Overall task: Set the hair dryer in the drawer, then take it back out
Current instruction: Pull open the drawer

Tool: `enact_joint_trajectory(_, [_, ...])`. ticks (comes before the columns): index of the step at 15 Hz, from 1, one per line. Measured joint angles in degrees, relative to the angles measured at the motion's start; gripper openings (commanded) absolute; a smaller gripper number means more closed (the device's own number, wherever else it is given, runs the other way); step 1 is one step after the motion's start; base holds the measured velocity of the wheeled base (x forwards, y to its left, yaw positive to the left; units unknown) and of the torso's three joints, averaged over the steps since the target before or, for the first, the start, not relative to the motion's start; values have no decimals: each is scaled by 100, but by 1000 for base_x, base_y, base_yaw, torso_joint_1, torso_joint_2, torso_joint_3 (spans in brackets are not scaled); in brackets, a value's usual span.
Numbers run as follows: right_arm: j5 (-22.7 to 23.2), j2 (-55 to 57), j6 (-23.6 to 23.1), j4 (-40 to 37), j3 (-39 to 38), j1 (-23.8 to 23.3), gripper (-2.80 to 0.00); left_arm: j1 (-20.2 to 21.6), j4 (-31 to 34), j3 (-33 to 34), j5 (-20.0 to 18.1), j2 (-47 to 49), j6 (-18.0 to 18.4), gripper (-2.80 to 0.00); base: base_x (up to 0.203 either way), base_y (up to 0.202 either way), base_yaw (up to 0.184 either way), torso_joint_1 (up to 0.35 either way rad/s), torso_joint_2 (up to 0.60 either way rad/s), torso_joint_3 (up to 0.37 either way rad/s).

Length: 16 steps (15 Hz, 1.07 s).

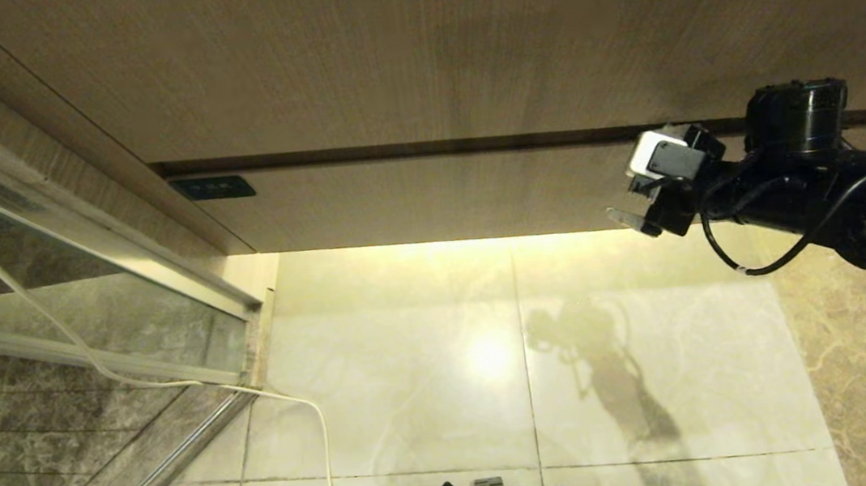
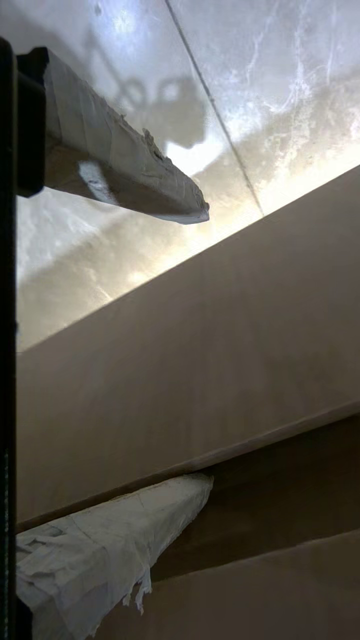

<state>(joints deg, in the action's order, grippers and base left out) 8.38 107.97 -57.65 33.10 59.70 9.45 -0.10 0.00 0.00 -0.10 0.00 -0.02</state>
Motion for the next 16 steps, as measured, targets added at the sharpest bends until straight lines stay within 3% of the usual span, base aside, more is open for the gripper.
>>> enact_joint_trajectory(8, [-574, -229, 803, -1068, -348, 0, 0, 0, 0, 0, 0, 0, 2, -280, 0, 0, 0, 0, 0, 0])
enact_joint_trajectory(12, [-637, -372, 807, -1307, -404, 0, 0, 0, 0, 0, 2, 0, 2, -280, 0, 0, 0, 0, 0, 0])
enact_joint_trajectory(16, [-621, -991, 762, -1868, -926, -102, 0, 0, 0, 0, 0, 0, 2, -280, 0, 0, 0, 0, 0, 0])
